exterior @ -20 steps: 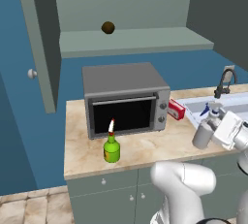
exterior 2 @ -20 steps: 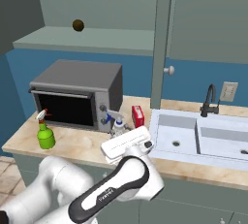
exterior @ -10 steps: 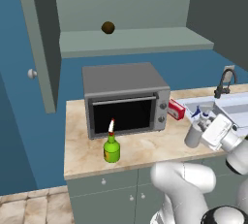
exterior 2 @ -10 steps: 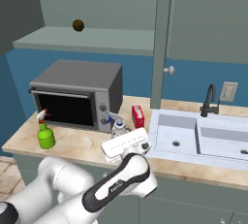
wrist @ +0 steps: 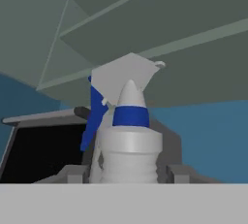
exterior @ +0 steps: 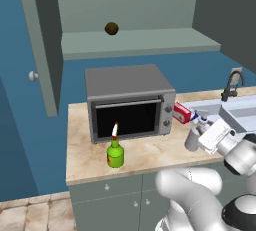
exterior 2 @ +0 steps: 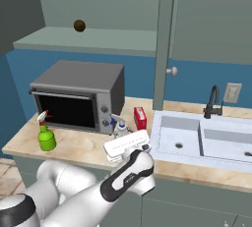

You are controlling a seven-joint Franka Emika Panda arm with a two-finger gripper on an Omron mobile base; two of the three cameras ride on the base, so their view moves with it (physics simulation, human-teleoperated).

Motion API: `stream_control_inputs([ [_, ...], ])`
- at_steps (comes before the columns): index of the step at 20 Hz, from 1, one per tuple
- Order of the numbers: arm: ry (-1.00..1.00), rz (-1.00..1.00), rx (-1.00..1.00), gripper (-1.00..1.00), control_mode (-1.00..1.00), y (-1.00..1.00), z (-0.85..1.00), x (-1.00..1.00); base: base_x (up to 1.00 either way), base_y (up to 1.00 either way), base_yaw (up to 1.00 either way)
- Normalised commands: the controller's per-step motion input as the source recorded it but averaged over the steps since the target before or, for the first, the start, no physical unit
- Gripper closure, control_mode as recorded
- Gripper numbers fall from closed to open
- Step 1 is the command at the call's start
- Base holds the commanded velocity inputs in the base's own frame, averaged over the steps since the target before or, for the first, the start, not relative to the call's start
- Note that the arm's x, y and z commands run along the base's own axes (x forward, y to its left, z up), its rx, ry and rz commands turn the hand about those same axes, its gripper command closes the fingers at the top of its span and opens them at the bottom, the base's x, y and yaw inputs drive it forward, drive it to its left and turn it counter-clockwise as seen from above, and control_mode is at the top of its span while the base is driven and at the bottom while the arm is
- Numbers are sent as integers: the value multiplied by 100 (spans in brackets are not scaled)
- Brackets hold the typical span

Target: Pick the spray and spray from the cabinet and place them on the counter.

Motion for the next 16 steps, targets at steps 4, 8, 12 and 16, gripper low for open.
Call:
stream_control_inputs([
  [4,-1,-3,-1,100,-100,-5,-30,26,0,0,0],
  [8,-1,-3,-1,100,-100,-9,-29,21,0,0,0],
  [12,0,-3,-1,100,-100,-6,-26,21,0,0,0],
  [16,0,-4,-1,100,-100,-2,-27,15,0,0,0],
])
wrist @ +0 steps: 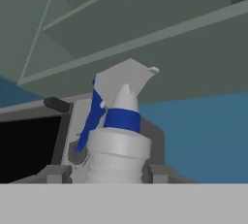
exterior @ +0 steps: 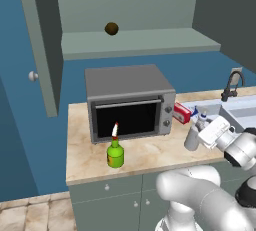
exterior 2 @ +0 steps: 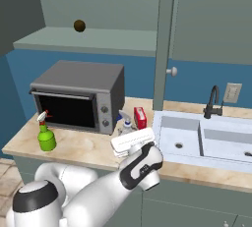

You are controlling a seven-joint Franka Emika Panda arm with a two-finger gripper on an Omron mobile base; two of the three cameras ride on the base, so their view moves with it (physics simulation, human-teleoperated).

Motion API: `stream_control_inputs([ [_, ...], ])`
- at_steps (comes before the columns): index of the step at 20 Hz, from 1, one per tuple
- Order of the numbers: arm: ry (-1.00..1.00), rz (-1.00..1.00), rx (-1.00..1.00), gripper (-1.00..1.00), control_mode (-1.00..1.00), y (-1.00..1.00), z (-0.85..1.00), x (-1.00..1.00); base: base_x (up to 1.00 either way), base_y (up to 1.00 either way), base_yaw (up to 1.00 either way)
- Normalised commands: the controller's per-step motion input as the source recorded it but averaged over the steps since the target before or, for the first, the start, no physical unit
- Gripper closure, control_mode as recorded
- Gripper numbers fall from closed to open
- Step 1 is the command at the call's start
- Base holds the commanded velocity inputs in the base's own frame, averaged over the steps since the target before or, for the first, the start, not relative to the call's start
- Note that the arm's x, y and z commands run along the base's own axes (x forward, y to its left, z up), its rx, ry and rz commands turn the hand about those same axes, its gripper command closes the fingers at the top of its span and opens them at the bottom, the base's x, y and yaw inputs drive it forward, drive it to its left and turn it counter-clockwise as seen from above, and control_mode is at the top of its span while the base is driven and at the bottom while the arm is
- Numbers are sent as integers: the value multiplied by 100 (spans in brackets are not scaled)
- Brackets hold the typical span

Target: Pick the spray and spray from the cabinet and place them on the counter.

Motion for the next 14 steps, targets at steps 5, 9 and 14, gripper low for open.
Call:
stream_control_inputs([
  [5,-2,-4,-1,100,-100,0,-32,10,0,0,0],
  [9,-3,-2,0,100,-100,1,-31,0,0,0,0],
  [14,-1,-2,0,100,-100,9,-30,0,0,0,0],
])
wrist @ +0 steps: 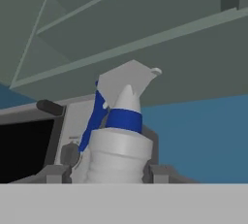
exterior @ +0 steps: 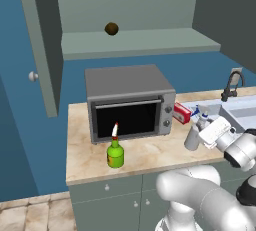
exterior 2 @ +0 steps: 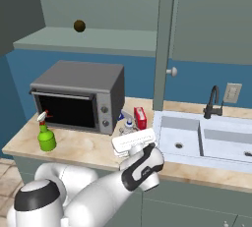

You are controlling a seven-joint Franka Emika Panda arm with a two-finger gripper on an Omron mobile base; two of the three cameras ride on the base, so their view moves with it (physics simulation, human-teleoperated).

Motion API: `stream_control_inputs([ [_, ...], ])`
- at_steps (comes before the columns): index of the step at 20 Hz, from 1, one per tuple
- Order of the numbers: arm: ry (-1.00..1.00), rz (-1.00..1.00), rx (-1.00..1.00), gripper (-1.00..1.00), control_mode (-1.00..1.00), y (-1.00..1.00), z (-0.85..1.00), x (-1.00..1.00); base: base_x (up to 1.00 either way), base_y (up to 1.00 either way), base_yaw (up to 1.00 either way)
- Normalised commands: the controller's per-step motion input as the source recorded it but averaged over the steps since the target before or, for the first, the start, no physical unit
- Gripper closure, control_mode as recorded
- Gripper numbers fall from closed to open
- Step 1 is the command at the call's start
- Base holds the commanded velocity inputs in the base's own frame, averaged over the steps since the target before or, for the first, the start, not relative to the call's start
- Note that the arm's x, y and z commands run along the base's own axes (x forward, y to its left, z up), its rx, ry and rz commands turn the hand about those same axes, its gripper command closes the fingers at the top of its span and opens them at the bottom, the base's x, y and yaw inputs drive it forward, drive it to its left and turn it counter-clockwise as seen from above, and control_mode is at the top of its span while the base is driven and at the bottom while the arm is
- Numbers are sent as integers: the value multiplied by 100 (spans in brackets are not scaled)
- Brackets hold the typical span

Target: Pick the spray and spray from the cabinet and place them on the counter.

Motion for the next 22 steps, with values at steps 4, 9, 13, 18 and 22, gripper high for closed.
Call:
stream_control_inputs([
  [4,0,-2,0,100,-100,18,-30,0,0,0,0],
  [9,0,-1,0,100,-100,21,-32,0,0,0,0],
  [13,4,0,0,100,-100,23,-28,0,0,0,0],
  [18,8,0,0,100,-100,19,-20,0,0,0,0],
  [22,9,0,0,100,-100,16,-16,0,0,0,0],
])
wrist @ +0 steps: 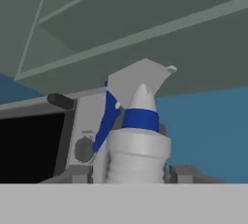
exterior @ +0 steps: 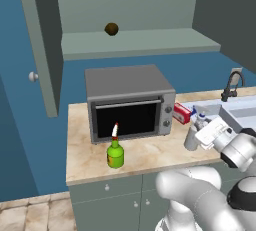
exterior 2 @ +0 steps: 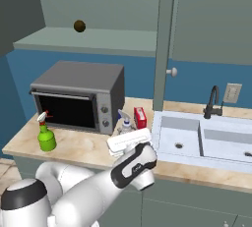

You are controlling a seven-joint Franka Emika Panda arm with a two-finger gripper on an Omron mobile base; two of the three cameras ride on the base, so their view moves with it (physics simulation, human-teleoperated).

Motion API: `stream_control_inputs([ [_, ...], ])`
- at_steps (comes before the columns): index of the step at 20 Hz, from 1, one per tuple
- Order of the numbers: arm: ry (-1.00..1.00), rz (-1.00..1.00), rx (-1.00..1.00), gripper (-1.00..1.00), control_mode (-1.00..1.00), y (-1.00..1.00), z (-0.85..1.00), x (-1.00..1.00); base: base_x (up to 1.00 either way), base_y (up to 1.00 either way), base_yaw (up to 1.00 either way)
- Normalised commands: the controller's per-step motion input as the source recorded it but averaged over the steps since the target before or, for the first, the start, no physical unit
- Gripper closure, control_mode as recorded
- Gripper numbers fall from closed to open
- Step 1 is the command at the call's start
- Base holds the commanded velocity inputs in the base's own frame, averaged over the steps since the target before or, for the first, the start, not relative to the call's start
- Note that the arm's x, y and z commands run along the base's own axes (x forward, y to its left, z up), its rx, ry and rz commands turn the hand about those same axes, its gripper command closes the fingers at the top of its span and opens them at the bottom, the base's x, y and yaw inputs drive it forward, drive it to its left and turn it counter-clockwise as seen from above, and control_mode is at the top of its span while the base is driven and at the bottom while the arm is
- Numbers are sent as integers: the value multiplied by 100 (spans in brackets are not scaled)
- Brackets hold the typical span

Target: Pick the spray and spray from the cabinet and place them on the counter.

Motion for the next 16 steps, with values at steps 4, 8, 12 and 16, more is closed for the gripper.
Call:
stream_control_inputs([
  [4,8,0,0,100,-100,14,-16,0,0,0,0],
  [8,7,0,0,100,-100,10,-14,0,0,0,0],
  [12,4,0,0,100,-100,2,-8,0,0,0,0],
  [16,4,0,0,-100,-100,0,-2,0,0,0,0],
])
